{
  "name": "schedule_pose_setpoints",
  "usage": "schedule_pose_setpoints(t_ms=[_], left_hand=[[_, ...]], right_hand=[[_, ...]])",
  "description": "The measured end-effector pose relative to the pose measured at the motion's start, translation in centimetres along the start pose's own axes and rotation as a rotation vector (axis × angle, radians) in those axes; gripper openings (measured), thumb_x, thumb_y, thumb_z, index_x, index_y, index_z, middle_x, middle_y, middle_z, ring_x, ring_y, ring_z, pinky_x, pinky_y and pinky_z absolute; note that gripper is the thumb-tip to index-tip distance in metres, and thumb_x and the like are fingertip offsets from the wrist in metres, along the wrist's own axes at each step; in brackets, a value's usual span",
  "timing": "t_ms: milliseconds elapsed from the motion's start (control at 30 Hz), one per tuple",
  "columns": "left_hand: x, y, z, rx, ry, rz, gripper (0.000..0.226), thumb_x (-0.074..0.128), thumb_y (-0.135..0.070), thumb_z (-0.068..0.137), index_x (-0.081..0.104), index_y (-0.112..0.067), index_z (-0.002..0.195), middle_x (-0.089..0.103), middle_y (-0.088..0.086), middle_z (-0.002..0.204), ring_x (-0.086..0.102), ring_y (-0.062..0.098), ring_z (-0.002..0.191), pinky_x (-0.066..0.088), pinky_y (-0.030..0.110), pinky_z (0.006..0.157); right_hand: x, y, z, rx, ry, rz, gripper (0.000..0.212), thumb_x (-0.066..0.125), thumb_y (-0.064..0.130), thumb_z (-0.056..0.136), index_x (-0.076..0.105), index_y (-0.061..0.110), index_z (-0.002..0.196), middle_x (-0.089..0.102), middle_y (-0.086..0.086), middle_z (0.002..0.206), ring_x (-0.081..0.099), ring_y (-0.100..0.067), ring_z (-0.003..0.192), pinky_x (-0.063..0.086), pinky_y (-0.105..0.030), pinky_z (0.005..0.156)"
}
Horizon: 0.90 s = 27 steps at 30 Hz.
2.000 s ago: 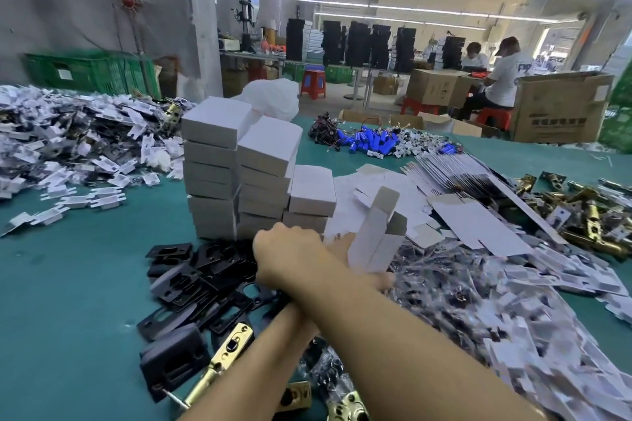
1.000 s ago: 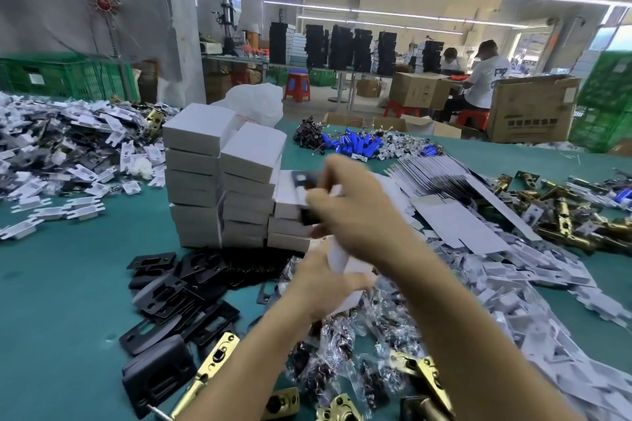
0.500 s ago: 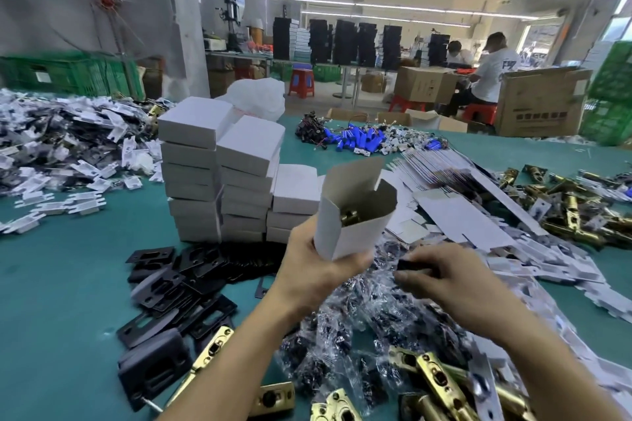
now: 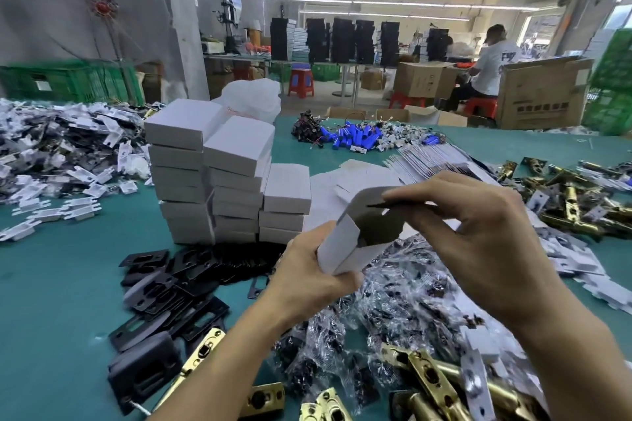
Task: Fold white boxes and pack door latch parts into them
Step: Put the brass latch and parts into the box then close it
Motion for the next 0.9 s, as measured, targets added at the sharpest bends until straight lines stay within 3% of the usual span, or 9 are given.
schedule_pose_setpoints(t_ms=[67, 167, 300, 367, 533, 667, 767, 833, 900], left_hand=[[0.2, 0.0, 0.0, 0.000, 0.015, -0.014, 0.024, 0.071, -0.024, 0.067, 0.064, -0.016, 0.088, 0.057, -0.002, 0.075, 0.050, 0.015, 0.065, 0.040, 0.037, 0.055], [0.3, 0.0, 0.0, -0.009, 0.030, -0.034, 0.020, 0.071, -0.016, 0.069, 0.062, -0.013, 0.086, 0.054, 0.000, 0.073, 0.047, 0.017, 0.063, 0.039, 0.039, 0.054], [0.6, -0.3, -0.1, 0.002, 0.051, -0.005, 0.017, 0.070, -0.014, 0.069, 0.058, -0.018, 0.081, 0.052, 0.001, 0.073, 0.046, 0.017, 0.065, 0.035, 0.037, 0.057], [0.7, -0.2, -0.1, 0.002, 0.059, 0.019, 0.018, 0.071, -0.015, 0.069, 0.058, -0.017, 0.081, 0.053, 0.005, 0.075, 0.047, 0.016, 0.067, 0.035, 0.037, 0.058], [1.0, -0.4, -0.2, -0.006, 0.076, -0.013, 0.023, 0.071, -0.008, 0.069, 0.057, -0.026, 0.073, 0.050, -0.008, 0.070, 0.044, 0.013, 0.062, 0.033, 0.035, 0.056], [0.9, -0.8, -0.3, -0.019, 0.072, -0.066, 0.020, 0.071, -0.007, 0.069, 0.060, -0.009, 0.085, 0.052, 0.000, 0.074, 0.047, 0.017, 0.066, 0.036, 0.037, 0.057], [0.7, -1.1, -0.4, -0.038, 0.052, -0.118, 0.022, 0.071, -0.009, 0.068, 0.063, -0.011, 0.089, 0.056, -0.001, 0.074, 0.051, 0.016, 0.068, 0.041, 0.040, 0.057], [0.5, -1.2, -0.5, -0.069, 0.045, -0.143, 0.027, 0.073, -0.012, 0.068, 0.067, -0.020, 0.092, 0.061, -0.003, 0.076, 0.058, 0.013, 0.069, 0.050, 0.039, 0.057], [0.3, -1.2, -0.4, -0.072, 0.034, -0.165, 0.030, 0.075, -0.013, 0.068, 0.070, -0.026, 0.094, 0.065, -0.005, 0.079, 0.062, 0.008, 0.071, 0.054, 0.031, 0.058]], right_hand=[[0.5, 0.4, 0.3, -0.041, 0.025, -0.030, 0.022, 0.071, 0.005, 0.086, 0.076, 0.022, 0.098, 0.071, 0.015, 0.091, 0.066, -0.001, 0.086, 0.051, -0.024, 0.071], [1.4, -0.2, 0.5, -0.013, 0.084, -0.034, 0.021, 0.074, 0.008, 0.085, 0.075, 0.026, 0.095, 0.066, 0.018, 0.091, 0.062, 0.000, 0.086, 0.047, -0.016, 0.070], [2.5, -0.3, 0.5, -0.002, 0.132, -0.069, 0.013, 0.071, 0.028, 0.084, 0.078, 0.027, 0.095, 0.064, 0.012, 0.089, 0.060, -0.015, 0.089, 0.051, -0.040, 0.073], [2.8, -0.1, 0.7, 0.002, 0.141, -0.078, 0.016, 0.068, 0.032, 0.086, 0.079, 0.028, 0.096, 0.064, 0.010, 0.088, 0.058, -0.018, 0.089, 0.050, -0.045, 0.071], [4.8, 0.0, 1.0, 0.030, 0.344, -0.109, 0.020, 0.070, 0.010, 0.087, 0.079, 0.027, 0.095, 0.070, 0.018, 0.095, 0.061, -0.016, 0.090, 0.051, -0.042, 0.072], [5.5, 0.1, 2.1, 0.046, 0.428, -0.208, 0.019, 0.065, 0.009, 0.085, 0.075, 0.026, 0.088, 0.069, 0.011, 0.096, 0.061, -0.019, 0.086, 0.052, -0.040, 0.069], [6.1, 0.3, 2.8, 0.065, 0.511, -0.254, 0.024, 0.063, 0.013, 0.087, 0.073, 0.034, 0.089, 0.069, 0.003, 0.099, 0.062, -0.025, 0.091, 0.053, -0.039, 0.073], [5.5, 0.5, 3.1, 0.067, 0.457, -0.219, 0.027, 0.064, 0.009, 0.088, 0.076, 0.033, 0.092, 0.072, 0.001, 0.099, 0.065, -0.023, 0.092, 0.054, -0.040, 0.076], [3.5, 0.6, 3.4, 0.074, 0.238, -0.127, 0.024, 0.067, 0.006, 0.087, 0.079, 0.026, 0.095, 0.075, 0.004, 0.092, 0.068, -0.011, 0.084, 0.054, -0.032, 0.076]])
Point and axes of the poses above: each hand's wrist, its own z-axis towards the middle knuckle, its own x-axis out of the palm, y = z × x, the point moved 8 cm from there along z, towards the middle knuckle
